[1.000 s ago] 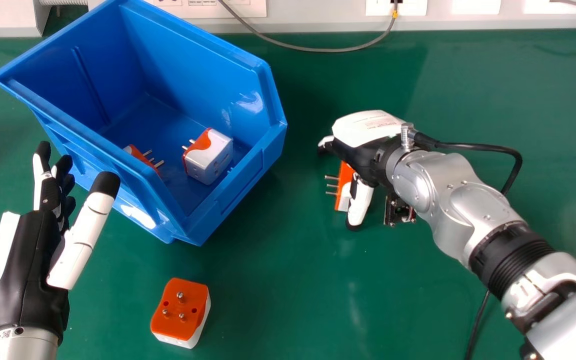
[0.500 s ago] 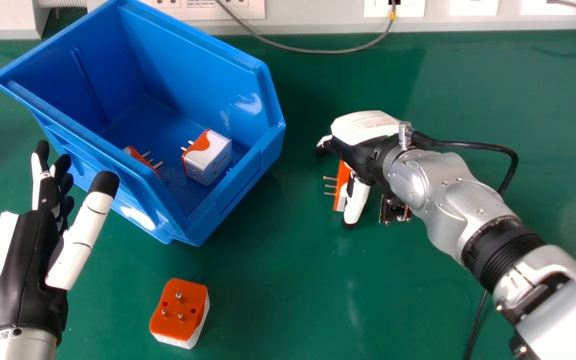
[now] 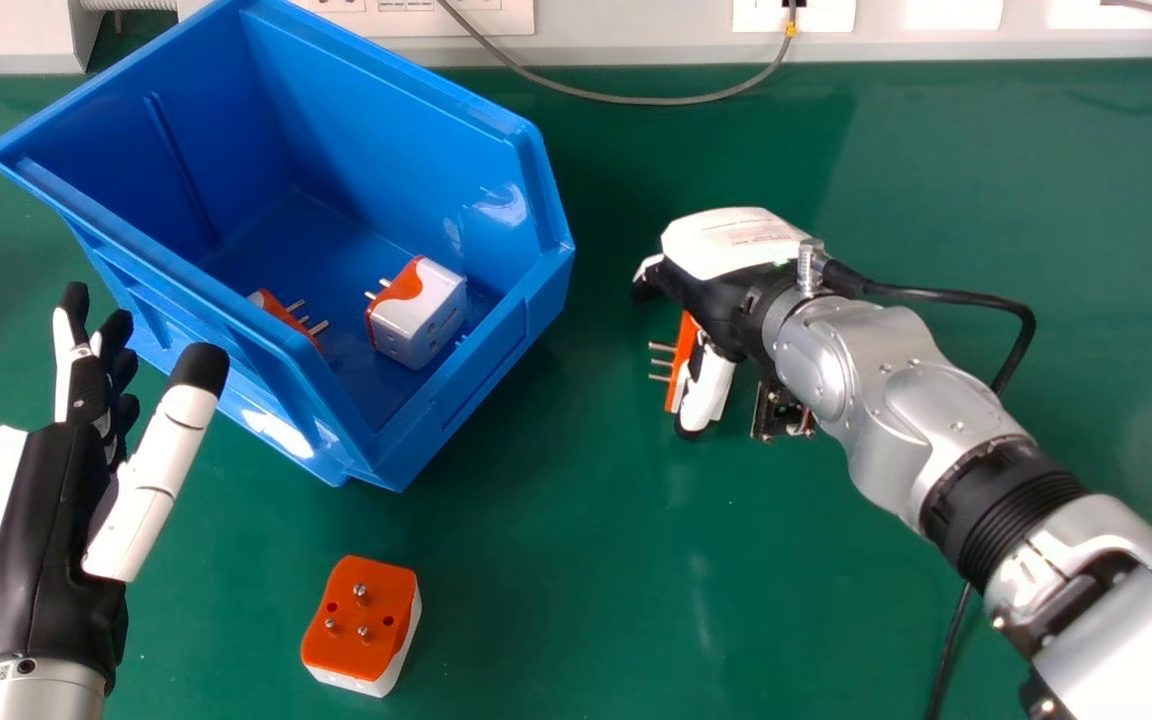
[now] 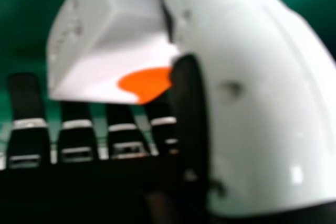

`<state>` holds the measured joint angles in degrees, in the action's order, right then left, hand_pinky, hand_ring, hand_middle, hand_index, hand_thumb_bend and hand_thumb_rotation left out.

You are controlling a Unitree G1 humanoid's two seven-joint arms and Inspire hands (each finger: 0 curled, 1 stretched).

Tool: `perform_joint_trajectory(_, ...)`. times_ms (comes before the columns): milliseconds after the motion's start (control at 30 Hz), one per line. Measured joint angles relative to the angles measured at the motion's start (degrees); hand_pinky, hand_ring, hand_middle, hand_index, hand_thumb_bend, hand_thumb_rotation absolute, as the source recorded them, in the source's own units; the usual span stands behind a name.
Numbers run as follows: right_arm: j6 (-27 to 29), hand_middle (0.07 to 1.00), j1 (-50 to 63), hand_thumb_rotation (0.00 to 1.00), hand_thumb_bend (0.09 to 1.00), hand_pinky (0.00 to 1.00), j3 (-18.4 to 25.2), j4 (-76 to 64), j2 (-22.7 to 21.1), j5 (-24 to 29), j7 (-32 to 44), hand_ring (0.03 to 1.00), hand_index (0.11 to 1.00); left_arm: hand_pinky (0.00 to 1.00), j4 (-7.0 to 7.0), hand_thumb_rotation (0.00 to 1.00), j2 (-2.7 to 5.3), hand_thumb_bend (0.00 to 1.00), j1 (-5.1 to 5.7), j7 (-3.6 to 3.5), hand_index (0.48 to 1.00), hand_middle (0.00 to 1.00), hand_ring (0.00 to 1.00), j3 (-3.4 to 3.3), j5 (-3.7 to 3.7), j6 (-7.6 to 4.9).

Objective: Pick all objects and put in blue box

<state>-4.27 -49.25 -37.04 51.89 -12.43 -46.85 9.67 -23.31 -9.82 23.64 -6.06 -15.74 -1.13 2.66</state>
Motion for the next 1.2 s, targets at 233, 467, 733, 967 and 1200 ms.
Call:
perform_joint_trajectory(233, 4.3, 0.595, 0.9, 0.0, 0.503, 0.43, -1.1, 0.0, -1.7, -1.3, -6.0, 0.526, 0.625, 1.0, -0.06, 0.82, 0.0, 0.78, -0.01, -0.06, 1.0, 1.0, 1.0, -0.19, -0.02, 0.03)
perform_joint_trajectory(467, 7.4, 0.546, 1.1, 0.0, 0.504, 0.41, -1.9, 0.7, -2.3, -3.1, -11.6, 0.494, 0.537, 1.0, -0.05, 0.82, -0.01, 0.77, -0.03, -0.18, 1.0, 1.0, 1.0, -0.34, -0.04, 0.02)
perform_joint_trajectory(733, 7.6, 0.52, 1.3, 0.0, 0.504, 0.4, -1.2, 1.1, -2.2, -2.9, -13.9, 0.47, 0.5, 1.0, -0.01, 0.82, -0.08, 0.77, -0.04, -0.23, 1.0, 1.0, 1.0, -0.38, -0.04, -0.05)
perform_joint_trajectory(967, 7.6, 0.512, 2.1, 0.0, 0.503, 0.39, -0.5, 1.1, -2.2, -2.7, -14.9, 0.464, 0.483, 1.0, -0.01, 0.82, -0.08, 0.77, -0.06, -0.22, 1.0, 1.0, 1.0, -0.36, -0.02, -0.05)
perform_joint_trajectory(1200, 7.2, 0.507, 2.4, 0.0, 0.503, 0.38, -0.1, 0.8, -2.2, -2.7, -15.1, 0.46, 0.472, 1.0, -0.01, 0.82, -0.08, 0.77, -0.34, -0.21, 1.0, 1.0, 1.0, -0.34, 0.0, -0.03)
